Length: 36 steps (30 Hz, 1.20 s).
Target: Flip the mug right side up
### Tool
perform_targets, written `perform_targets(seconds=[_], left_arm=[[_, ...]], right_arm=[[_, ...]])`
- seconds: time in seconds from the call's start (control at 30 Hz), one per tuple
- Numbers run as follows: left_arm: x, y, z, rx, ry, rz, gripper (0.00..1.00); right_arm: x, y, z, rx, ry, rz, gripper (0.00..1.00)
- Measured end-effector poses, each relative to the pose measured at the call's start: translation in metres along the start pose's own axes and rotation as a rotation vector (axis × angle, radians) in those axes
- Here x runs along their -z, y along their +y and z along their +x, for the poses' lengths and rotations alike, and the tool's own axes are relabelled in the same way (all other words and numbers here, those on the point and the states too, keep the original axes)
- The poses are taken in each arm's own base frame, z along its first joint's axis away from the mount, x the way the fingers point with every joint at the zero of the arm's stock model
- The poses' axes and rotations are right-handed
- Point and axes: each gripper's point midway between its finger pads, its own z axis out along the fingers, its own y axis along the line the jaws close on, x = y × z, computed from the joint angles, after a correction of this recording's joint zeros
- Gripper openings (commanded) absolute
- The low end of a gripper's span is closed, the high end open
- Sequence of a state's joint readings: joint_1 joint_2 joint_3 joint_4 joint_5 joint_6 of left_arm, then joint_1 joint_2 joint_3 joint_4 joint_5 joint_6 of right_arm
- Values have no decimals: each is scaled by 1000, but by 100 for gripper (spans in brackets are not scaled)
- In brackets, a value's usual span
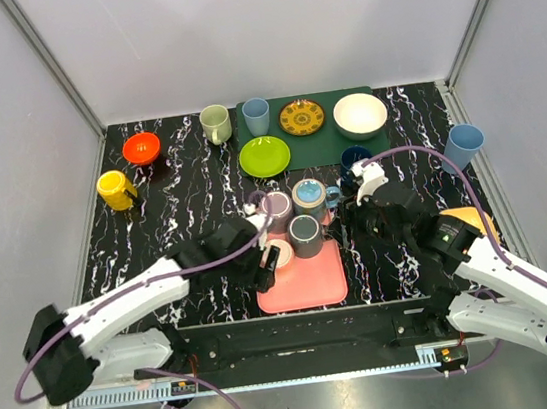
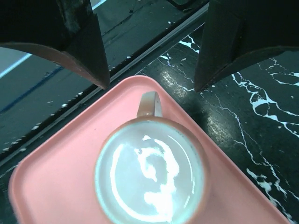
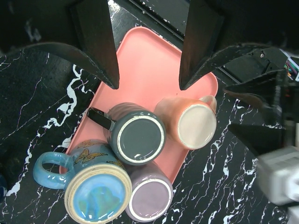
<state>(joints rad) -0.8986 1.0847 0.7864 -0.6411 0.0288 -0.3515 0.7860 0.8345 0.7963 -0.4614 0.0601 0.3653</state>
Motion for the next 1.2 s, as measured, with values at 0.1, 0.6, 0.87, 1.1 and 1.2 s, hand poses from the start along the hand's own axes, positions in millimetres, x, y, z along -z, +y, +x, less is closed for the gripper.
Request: perform_targets(seconds=[0.1, 0.6, 0.87, 1.1, 1.2], left_arm=[[-19, 0, 17, -23, 96, -40, 74], [-45, 12, -1, -35, 108, -161, 51], [-50, 9, -1, -40, 111, -150, 29], [-51, 10, -3, -42, 105, -150, 0], [-50, 10, -4, -39, 97, -149, 0]], right_arm=[[0, 0, 0, 3, 2, 1, 60], [0, -2, 4, 4, 16, 8, 60], [0, -2, 4, 4, 18, 9, 60], [1, -3, 6, 5, 24, 12, 60], [1, -3, 7, 5, 30, 13, 60]])
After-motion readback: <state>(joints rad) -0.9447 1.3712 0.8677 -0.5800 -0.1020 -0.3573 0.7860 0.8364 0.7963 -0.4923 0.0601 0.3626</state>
